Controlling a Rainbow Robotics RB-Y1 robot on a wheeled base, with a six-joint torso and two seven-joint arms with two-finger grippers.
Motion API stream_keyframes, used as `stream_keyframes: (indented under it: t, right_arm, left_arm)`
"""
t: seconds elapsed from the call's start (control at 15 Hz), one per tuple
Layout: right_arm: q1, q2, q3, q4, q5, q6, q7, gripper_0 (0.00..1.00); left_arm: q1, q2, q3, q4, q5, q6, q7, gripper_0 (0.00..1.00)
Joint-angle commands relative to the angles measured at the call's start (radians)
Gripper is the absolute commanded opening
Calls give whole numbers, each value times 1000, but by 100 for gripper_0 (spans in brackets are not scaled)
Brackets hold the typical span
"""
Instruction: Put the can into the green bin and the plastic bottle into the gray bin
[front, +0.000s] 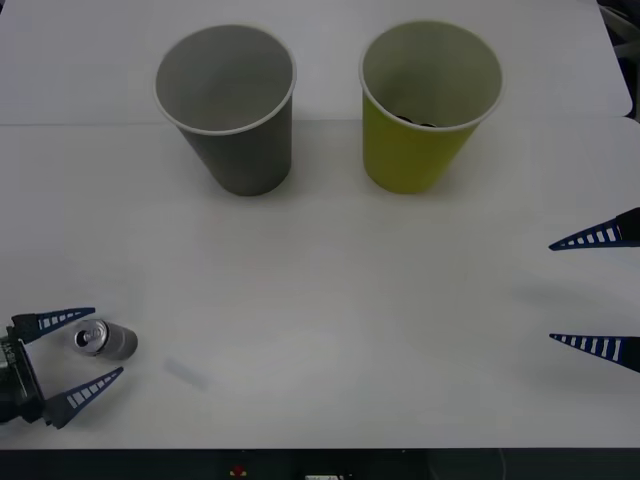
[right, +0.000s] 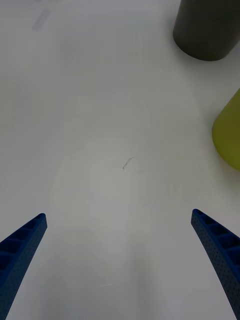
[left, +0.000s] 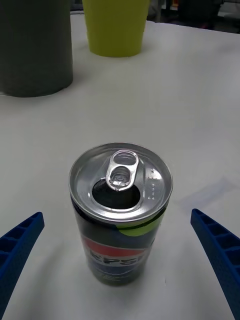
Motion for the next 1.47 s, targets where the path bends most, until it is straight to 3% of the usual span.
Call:
stream_keyframes:
  t: [0.07,0.47,0.53,0.6,0.67,1.27,1.47]
  right_arm:
    - [0,0,0,0,0,0,0,100]
    - [0,0,0,0,0,0,0,100]
    - [0,0,0,0,0,0,0,100]
    - [0,0,0,0,0,0,0,100]
    - [0,0,0,0,0,0,0,100]
    - [0,0,0,0,0,0,0,100]
    - [0,0,0,0,0,0,0,100]
  left_arm:
    - [-3,-25,-27,12,46,6,-2,100]
    - [-15,-65,-58,26,101,20,-19,100]
    - [-18,-66,-58,28,103,26,-22,70]
    - [-18,-66,-58,28,101,28,-22,29]
    - [-18,-68,-58,26,101,26,-22,0]
    - [-31,-65,-51,-1,80,26,7,0]
    - [-37,-54,38,-26,-39,26,87,0]
